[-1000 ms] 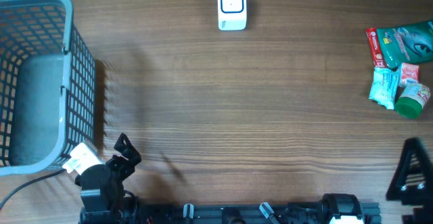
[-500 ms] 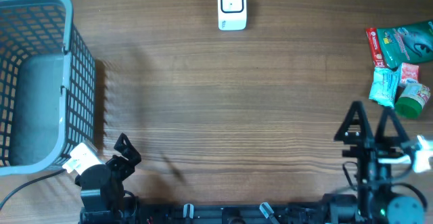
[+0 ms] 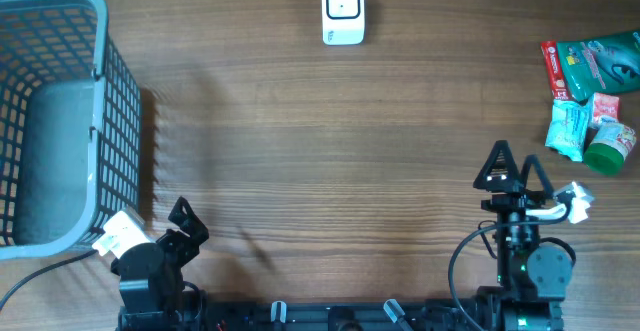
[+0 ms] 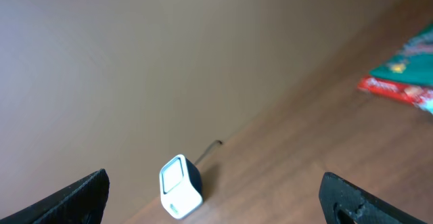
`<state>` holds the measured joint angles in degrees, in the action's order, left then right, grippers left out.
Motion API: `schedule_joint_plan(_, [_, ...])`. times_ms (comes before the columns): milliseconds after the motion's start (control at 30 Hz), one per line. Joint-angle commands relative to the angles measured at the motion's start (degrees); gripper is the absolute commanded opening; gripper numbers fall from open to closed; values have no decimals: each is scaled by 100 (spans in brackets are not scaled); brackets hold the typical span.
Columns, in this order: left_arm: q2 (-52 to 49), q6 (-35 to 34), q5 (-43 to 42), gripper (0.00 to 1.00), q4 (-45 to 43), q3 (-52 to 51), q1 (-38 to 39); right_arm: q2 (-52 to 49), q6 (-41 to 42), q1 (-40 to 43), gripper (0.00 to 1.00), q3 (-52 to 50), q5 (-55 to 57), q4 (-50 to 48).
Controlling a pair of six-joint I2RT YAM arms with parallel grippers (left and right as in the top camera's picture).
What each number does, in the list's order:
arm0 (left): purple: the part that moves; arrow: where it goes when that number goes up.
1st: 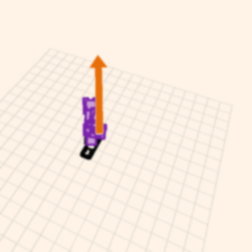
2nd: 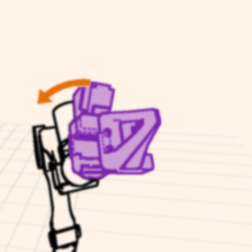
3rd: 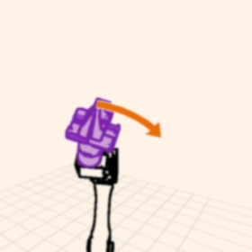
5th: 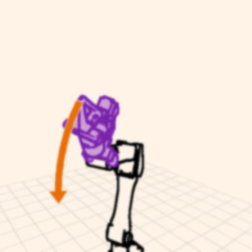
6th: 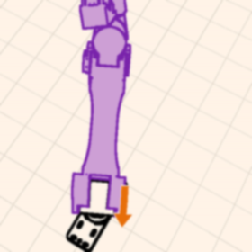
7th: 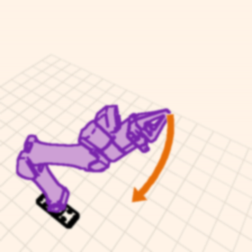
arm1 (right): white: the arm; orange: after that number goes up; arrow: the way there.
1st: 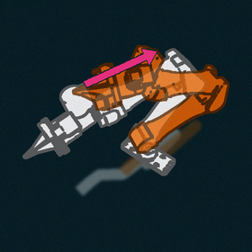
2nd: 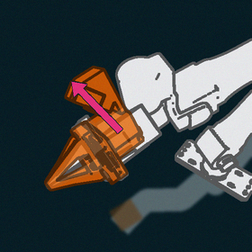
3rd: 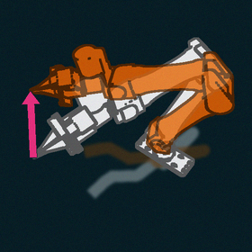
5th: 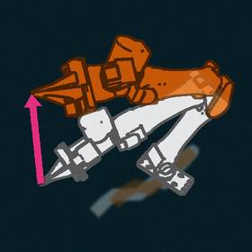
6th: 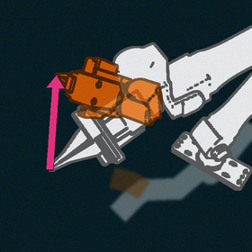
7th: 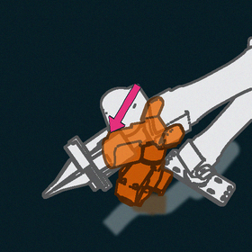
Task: Scan the item barcode
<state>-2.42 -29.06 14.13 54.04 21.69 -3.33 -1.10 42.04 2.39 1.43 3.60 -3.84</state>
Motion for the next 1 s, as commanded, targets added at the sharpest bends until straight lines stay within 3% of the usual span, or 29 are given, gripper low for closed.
schedule_joint_plan(0, [20,-35,72,100,-15,-39,22,92,2,4,100,-114,232,289])
schedule_joint_plan(267, [20,-35,72,100,-15,-39,22,92,-2367,2,100,-114,195,295])
schedule_joint_plan(400, [20,-33,72,100,-15,-39,22,94,-3021,2,100,-114,195,293])
schedule_joint_plan(967, [20,-33,72,100,-15,-39,22,94,-3001,2,100,-114,197,289])
